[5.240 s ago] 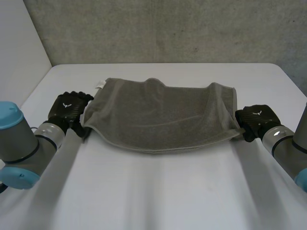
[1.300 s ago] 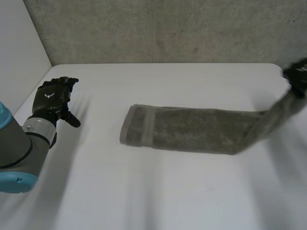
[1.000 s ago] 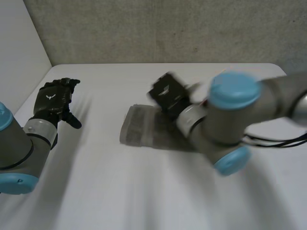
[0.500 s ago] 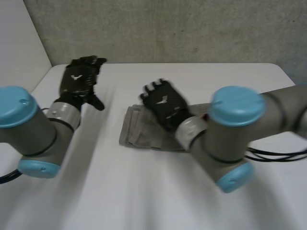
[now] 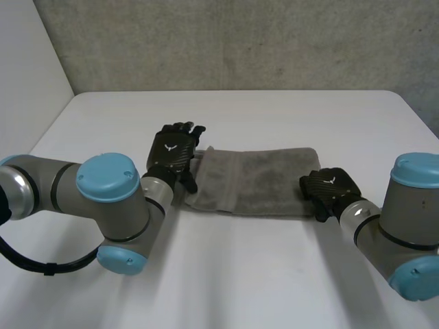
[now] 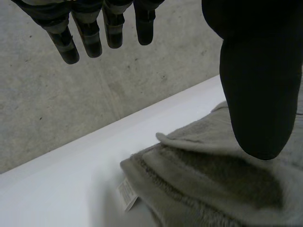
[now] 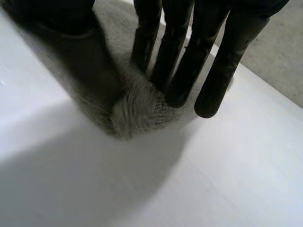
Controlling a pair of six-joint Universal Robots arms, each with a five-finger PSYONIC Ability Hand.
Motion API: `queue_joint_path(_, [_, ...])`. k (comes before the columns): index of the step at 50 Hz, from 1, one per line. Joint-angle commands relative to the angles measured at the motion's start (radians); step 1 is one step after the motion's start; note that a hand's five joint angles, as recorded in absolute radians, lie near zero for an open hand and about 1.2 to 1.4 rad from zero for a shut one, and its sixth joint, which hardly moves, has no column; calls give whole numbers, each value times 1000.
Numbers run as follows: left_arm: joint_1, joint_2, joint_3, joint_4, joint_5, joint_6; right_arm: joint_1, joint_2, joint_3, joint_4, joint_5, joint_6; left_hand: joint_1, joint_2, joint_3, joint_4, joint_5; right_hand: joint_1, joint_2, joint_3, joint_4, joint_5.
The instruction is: Fold the towel.
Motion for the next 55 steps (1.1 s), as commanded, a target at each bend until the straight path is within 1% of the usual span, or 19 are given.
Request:
queue_joint_path(1, [9, 91, -36, -12, -9, -5, -9, 10, -65, -8, 60, -76, 6, 10, 10, 10, -22, 142, 135, 138, 136, 139])
queue_joint_path(6, [19, 179, -69, -15, -12, -5, 31, -22, -148, 3, 88, -253, 5, 9, 9, 9, -23, 142, 135, 138, 136, 139])
queue_joint_path(11, [62, 262, -109, -15, -18, -5, 220, -2, -269, 3, 54, -463, 5, 9, 9, 9, -23, 142, 135, 138, 136, 139])
queue_joint_path(14, [85, 305, -135, -14, -26, -6, 330, 74, -355, -5, 13, -614, 5, 9, 9, 9, -23, 142, 135, 138, 136, 139])
queue_joint_path(16, [98, 322, -145, -12, -26, -8, 404, 146, -425, 0, -80, -744, 5, 9, 9, 9, -23, 142, 135, 138, 136, 139])
queue_joint_path(19, [129, 348, -167, -11, -26, -11, 438, 185, -451, 9, -131, -795, 5, 9, 9, 9, -23, 142, 135, 138, 136, 139])
queue_joint_path(21, [149, 355, -182, -9, -26, -12, 479, 275, -462, 29, -220, -859, 5, 9, 9, 9, -23, 142, 135, 138, 136, 139])
queue_joint_path(27, [150, 355, -193, -9, -26, -12, 488, 335, -476, 52, -220, -865, 5, 9, 9, 9, -23, 142, 135, 138, 136, 139])
queue_joint_path(28, [150, 355, -194, -9, -24, -14, 490, 326, -473, 43, -211, -853, 5, 9, 9, 9, -23, -31, -39, -35, -37, -34])
queue_joint_path(29, [150, 355, -193, -8, -24, -14, 487, 295, -465, 32, -190, -818, 5, 9, 9, 9, -23, -440, -447, -444, -446, -443])
queue_joint_path(30, [150, 355, -193, -8, -24, -14, 487, 295, -465, 32, -190, -818, 5, 9, 9, 9, -23, -444, -451, -448, -450, -447])
queue_joint_path(32, [149, 354, -188, -6, -23, -14, 465, 184, -430, -23, -155, -627, 5, 9, 9, 9, -23, -996, -1004, -1000, -1002, -1000])
queue_joint_path(33, [147, 349, -179, -6, -23, -14, 465, 183, -430, -23, -154, -626, 5, 9, 9, 9, -23, -999, -1006, -1003, -1005, -1002])
queue_joint_path(35, [146, 346, -171, -5, -23, -12, 429, 90, -364, -94, -127, -325, 5, 9, 9, 9, -23, -1080, -1087, -1084, -1085, -1083])
queue_joint_path(38, [138, 340, -147, -3, -24, -14, 413, 51, -341, -114, -111, -180, 5, 9, 9, 9, -23, -1080, -1087, -1084, -1085, -1083])
queue_joint_path(40, [134, 332, -136, -3, -24, -15, 380, -5, -315, -108, -99, 57, 5, 9, 9, 9, -23, -1080, -1087, -1084, -1085, -1083])
queue_joint_path(43, [103, 289, -112, -6, -24, -15, 323, -25, -312, -51, -98, 186, 5, 9, 9, 9, -23, -1080, -1087, -1084, -1085, -1083])
queue_joint_path(49, [36, 184, -61, -29, -23, -43, 264, 13, -342, 53, -98, 248, 5, 9, 9, 9, -23, -1080, -1087, -1084, -1085, -1083])
queue_joint_path(55, [-27, 57, -26, -83, -23, -49, 247, 154, -440, 167, -93, 264, 6, 10, 10, 10, -22, -1080, -1087, -1084, -1085, -1083])
